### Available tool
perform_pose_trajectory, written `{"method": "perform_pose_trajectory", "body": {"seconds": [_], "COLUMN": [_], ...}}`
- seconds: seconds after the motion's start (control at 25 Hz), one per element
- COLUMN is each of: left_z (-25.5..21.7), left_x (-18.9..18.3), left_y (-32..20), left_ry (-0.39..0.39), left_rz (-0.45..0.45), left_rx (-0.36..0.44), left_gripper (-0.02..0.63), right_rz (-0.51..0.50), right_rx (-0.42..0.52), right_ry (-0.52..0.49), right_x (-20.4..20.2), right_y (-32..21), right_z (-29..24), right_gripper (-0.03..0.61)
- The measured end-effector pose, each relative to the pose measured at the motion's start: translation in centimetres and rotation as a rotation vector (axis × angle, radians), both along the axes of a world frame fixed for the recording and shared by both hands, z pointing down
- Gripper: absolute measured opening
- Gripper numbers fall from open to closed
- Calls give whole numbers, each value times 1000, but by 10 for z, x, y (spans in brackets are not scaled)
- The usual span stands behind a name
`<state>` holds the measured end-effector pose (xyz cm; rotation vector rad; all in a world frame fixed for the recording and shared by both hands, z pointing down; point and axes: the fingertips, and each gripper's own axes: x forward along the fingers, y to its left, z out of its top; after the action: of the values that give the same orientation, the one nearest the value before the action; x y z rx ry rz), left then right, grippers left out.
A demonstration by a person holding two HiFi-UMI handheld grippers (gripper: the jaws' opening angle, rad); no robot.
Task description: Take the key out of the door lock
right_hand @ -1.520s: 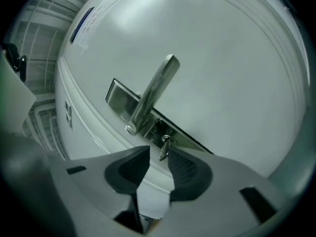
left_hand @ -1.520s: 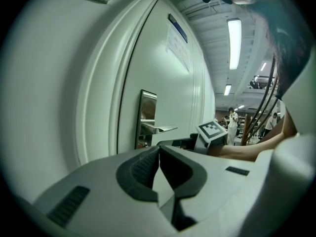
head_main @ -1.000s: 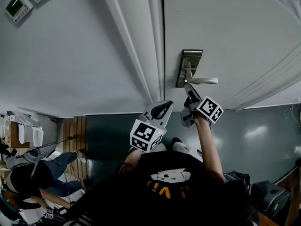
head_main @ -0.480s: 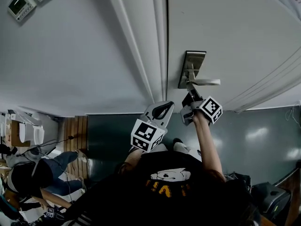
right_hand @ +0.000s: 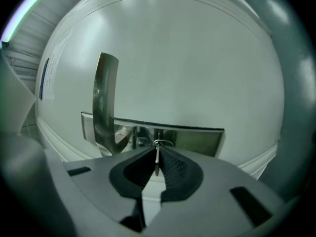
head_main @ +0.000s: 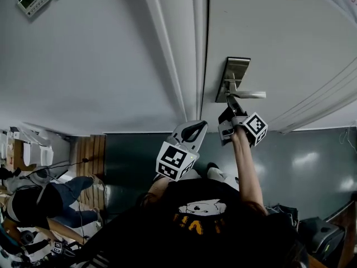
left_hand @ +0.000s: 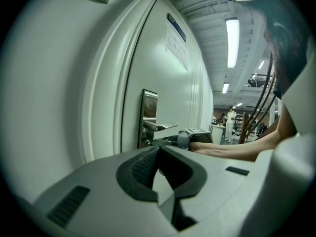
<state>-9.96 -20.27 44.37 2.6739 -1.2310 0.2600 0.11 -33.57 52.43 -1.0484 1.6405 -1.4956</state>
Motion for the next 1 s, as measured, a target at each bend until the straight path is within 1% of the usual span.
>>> {"method": "perform_pose_trajectory", "body": {"seconds": [0.2,0.52,0.68,0.8,1.0], "left_z": [-3,0,10,17,26], "left_x": [-13,-16,-16,-18,-17], "left_y": [6,22,34,41,53], "left_ry": [5,16,19,27,35], "left_rz": [-7,24,44,47,57], "left_rx": [3,-1,-25,-44,-63], "left_gripper": [9,9,9,9,9], "right_rz": [20,17,4,-5,5], "right_rx": [1,35,49,52,61], "right_ry": [-27,18,48,51,66], "right_x": [2,-1,-2,-3,5], "right_y": [23,55,78,96,123], "right_z": [0,-11,-13,-15,-22], "right_gripper": [20,20,20,20,21]}}
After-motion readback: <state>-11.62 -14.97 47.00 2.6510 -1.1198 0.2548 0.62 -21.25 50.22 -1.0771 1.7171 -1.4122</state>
